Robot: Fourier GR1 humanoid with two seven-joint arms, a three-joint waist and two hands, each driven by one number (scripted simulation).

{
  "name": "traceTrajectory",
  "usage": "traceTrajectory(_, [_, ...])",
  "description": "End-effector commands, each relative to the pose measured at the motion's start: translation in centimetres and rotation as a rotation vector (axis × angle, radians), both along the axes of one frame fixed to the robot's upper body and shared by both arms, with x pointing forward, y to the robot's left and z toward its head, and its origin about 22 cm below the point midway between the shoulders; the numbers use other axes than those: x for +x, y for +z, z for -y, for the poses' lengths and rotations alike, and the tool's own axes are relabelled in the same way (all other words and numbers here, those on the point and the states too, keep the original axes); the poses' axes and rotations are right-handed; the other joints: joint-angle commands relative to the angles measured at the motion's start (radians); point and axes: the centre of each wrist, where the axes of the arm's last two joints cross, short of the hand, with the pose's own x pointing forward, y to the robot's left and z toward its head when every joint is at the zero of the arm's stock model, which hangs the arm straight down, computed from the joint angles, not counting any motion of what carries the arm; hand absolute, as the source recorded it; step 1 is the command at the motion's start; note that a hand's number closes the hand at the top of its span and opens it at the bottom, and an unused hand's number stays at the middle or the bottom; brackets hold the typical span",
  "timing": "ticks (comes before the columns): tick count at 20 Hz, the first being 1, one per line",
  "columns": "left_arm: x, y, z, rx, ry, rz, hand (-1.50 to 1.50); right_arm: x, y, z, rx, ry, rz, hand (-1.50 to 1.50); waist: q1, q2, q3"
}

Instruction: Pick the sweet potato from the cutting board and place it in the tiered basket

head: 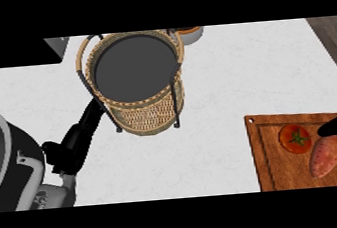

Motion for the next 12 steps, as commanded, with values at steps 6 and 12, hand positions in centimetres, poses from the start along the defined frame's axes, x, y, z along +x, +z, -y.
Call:
traceTrajectory(6, [0.4,0.3,0.6,-0.002,-0.023,0.008,0.0,-0.8,-3.2,0.6,-0.026,-0.239,-0.257,-1.5,-0.001,0.004,0.002])
traceTrajectory(12, [-0.2,-0.9,1.0,0.001,-0.01,0.009,0.0,-2.0,-4.8,-0.6,0.027,-0.265,-0.21,-1.5,-0.001,0.004,0.003])
